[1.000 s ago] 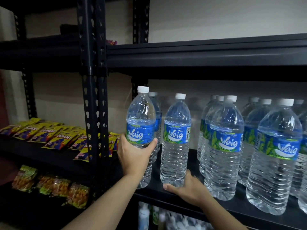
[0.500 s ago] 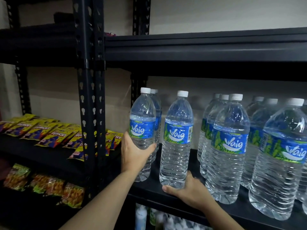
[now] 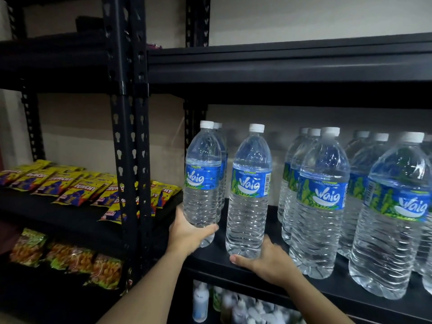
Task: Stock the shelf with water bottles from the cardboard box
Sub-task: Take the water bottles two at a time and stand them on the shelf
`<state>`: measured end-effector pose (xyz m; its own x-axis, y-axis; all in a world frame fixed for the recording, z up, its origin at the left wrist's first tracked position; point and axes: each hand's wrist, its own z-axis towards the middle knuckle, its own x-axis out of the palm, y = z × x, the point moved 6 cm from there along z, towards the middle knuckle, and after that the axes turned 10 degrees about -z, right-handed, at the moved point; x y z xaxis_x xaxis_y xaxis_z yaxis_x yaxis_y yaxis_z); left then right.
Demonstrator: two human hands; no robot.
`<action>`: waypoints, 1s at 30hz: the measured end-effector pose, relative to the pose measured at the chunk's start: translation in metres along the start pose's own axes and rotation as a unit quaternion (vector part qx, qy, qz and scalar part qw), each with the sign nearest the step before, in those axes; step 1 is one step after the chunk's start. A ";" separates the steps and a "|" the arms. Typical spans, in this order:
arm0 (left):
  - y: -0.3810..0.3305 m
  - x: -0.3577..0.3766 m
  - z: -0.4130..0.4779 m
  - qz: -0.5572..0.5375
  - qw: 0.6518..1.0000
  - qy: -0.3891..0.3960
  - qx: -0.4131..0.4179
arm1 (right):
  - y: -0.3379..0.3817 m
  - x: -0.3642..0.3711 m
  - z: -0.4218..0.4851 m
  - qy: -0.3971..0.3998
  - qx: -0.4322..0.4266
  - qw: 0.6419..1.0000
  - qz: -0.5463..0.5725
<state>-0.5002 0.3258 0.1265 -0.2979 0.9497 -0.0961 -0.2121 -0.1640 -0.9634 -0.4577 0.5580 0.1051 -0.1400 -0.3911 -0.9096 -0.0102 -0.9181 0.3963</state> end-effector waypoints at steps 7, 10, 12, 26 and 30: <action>0.005 0.000 0.005 0.032 0.999 0.008 -0.013 | 0.001 0.001 0.000 -0.003 -0.003 1.000 0.001; 0.007 0.000 0.007 0.032 0.999 0.010 -0.016 | 0.000 0.002 0.001 -0.003 -0.006 1.000 -0.003; 0.007 0.000 0.008 0.031 0.999 0.014 -0.012 | -0.001 0.002 0.001 -0.005 -0.008 1.000 -0.003; 0.010 0.000 0.009 0.026 0.999 0.019 -0.025 | -0.002 -0.001 0.002 -0.025 0.008 0.999 0.030; 0.013 -0.001 0.011 0.028 0.999 0.019 -0.026 | -0.001 0.001 0.002 -0.027 0.012 1.000 0.004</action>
<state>-0.5126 0.3205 0.1170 -0.2729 0.9490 -0.1577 -0.1466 -0.2031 -0.9681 -0.4596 0.5591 0.1042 -0.1934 -0.3938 -0.8986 -0.0323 -0.9128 0.4070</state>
